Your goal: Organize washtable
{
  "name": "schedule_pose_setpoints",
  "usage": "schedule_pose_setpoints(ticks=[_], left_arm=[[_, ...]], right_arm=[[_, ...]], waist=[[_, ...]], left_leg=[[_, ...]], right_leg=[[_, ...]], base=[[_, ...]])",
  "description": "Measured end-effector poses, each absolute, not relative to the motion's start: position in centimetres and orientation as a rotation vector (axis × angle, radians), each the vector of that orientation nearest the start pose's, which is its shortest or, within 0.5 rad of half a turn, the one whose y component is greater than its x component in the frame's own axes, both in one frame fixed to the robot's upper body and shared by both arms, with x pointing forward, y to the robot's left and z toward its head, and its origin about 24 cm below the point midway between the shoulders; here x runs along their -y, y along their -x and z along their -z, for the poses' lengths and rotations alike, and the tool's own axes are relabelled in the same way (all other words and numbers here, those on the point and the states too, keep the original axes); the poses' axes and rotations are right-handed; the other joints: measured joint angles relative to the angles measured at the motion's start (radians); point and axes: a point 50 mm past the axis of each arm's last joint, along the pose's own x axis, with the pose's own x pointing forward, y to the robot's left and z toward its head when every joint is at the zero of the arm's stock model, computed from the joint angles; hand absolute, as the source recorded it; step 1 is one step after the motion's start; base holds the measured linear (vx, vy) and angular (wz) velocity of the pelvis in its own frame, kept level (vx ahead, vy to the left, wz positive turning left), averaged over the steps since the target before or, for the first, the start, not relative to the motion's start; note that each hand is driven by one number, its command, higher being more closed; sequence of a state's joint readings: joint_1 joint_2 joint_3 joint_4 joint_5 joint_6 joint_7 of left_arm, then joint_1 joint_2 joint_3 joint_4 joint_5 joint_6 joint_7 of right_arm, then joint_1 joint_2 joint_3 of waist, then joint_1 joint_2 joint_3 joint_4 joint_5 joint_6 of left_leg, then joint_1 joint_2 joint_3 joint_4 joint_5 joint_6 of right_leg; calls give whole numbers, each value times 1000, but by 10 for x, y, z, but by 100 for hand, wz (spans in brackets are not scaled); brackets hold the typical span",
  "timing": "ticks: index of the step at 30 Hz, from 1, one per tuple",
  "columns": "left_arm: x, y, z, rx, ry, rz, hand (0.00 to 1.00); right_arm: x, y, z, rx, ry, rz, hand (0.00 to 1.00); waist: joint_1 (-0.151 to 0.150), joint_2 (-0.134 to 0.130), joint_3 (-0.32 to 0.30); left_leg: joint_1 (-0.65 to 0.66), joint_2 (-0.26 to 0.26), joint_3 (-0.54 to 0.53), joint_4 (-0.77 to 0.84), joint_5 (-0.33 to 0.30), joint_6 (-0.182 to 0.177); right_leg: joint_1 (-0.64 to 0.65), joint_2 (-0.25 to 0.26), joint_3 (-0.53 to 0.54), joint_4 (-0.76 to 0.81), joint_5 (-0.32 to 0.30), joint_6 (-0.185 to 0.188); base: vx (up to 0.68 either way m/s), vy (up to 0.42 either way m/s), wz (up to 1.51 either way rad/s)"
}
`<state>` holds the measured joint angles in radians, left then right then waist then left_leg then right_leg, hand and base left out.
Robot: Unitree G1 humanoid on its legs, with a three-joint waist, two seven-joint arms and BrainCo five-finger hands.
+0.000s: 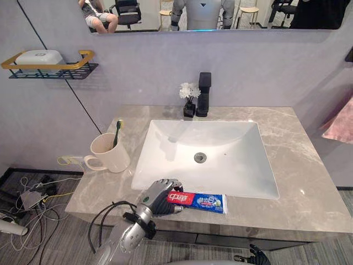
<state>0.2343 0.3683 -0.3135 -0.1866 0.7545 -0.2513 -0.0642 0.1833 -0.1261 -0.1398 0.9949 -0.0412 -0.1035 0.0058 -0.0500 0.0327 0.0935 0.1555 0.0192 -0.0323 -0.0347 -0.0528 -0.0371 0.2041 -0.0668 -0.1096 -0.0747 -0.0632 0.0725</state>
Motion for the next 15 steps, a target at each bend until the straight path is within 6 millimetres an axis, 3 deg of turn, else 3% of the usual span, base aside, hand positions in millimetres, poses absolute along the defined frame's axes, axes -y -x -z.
schedule_pose_setpoints(ticks=[15], left_arm=[[-128, -182, -29, 176, -983, 553, 100]], right_arm=[[224, -68, 156, -1066, 72, 222, 0]], waist=[[-4, 10, -6]], left_leg=[[-4, 0, 7, 8, -2, 1]], right_leg=[[-8, -1, 5, 8, 0, 0]], base=[[-33, -12, -1]])
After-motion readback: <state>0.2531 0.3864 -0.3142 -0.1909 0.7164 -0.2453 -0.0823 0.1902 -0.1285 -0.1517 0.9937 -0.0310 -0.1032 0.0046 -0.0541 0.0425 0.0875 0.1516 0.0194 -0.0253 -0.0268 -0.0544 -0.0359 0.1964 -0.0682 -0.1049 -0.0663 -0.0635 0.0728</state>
